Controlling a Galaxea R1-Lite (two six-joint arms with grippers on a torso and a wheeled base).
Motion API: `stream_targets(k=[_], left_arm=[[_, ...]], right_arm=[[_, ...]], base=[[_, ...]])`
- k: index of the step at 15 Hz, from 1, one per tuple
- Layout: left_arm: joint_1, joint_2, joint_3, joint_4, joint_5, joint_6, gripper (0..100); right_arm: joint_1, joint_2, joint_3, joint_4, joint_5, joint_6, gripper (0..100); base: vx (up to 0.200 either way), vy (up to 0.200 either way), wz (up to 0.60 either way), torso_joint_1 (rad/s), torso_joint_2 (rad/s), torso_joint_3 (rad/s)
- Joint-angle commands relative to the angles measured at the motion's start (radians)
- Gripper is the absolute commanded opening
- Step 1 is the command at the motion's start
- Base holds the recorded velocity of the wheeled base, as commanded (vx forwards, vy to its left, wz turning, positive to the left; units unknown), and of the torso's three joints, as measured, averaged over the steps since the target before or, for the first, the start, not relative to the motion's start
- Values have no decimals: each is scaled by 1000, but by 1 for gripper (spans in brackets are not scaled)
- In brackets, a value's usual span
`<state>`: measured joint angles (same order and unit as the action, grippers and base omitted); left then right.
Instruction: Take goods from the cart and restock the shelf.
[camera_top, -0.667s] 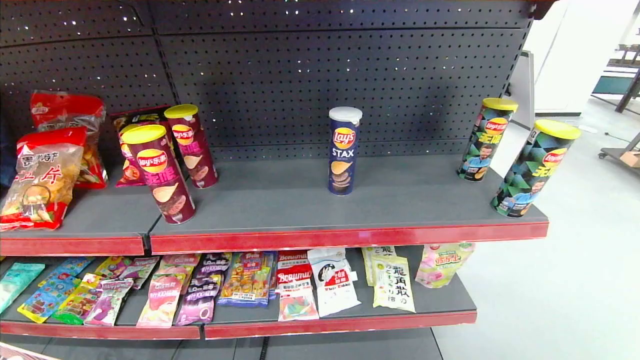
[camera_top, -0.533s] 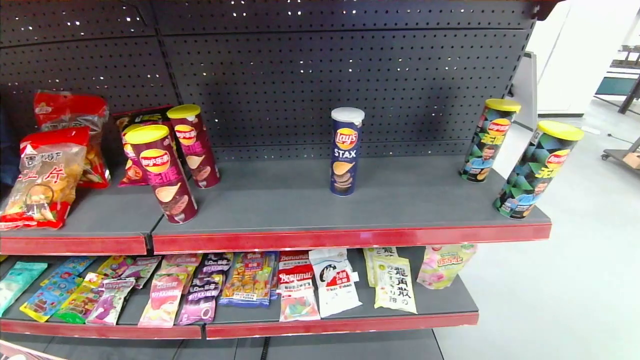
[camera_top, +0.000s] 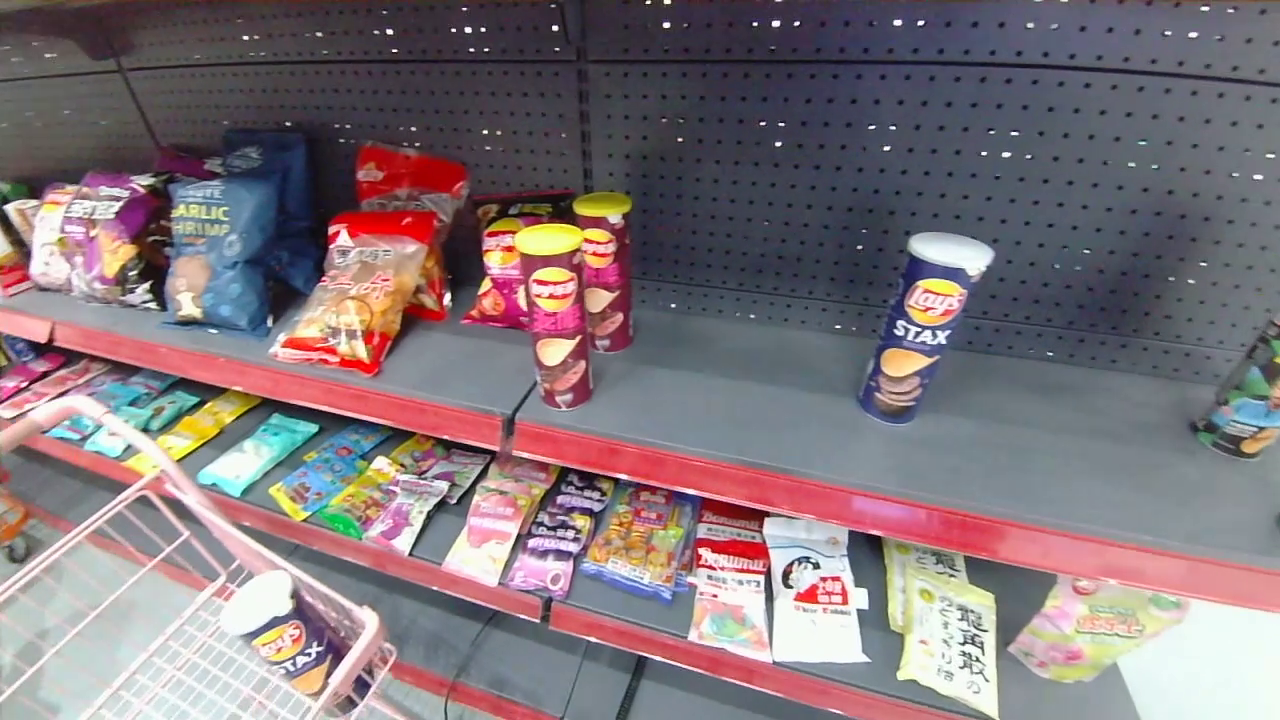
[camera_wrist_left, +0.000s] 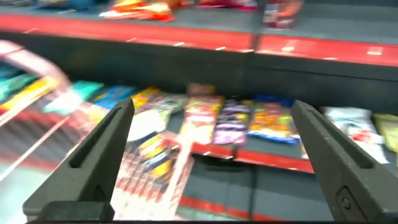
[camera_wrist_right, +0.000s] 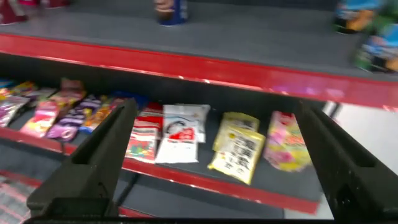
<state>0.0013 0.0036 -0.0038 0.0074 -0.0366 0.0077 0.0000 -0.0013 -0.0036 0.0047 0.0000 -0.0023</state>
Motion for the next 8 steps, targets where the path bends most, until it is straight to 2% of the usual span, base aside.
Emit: stream_targets(k=[1, 6, 8], left_arm=[[0, -1, 1, 0, 0, 0, 100], [0, -1, -1, 0, 0, 0, 100], [0, -1, 1, 0, 0, 0, 100]], right_arm=[[0, 1, 1, 0, 0, 1, 100], [0, 1, 1, 0, 0, 1, 100], [0, 1, 1, 0, 0, 1, 100]], base=[[0, 0, 600, 2, 2, -2], [0, 0, 600, 0, 3, 0], [0, 0, 0, 0, 0, 0]])
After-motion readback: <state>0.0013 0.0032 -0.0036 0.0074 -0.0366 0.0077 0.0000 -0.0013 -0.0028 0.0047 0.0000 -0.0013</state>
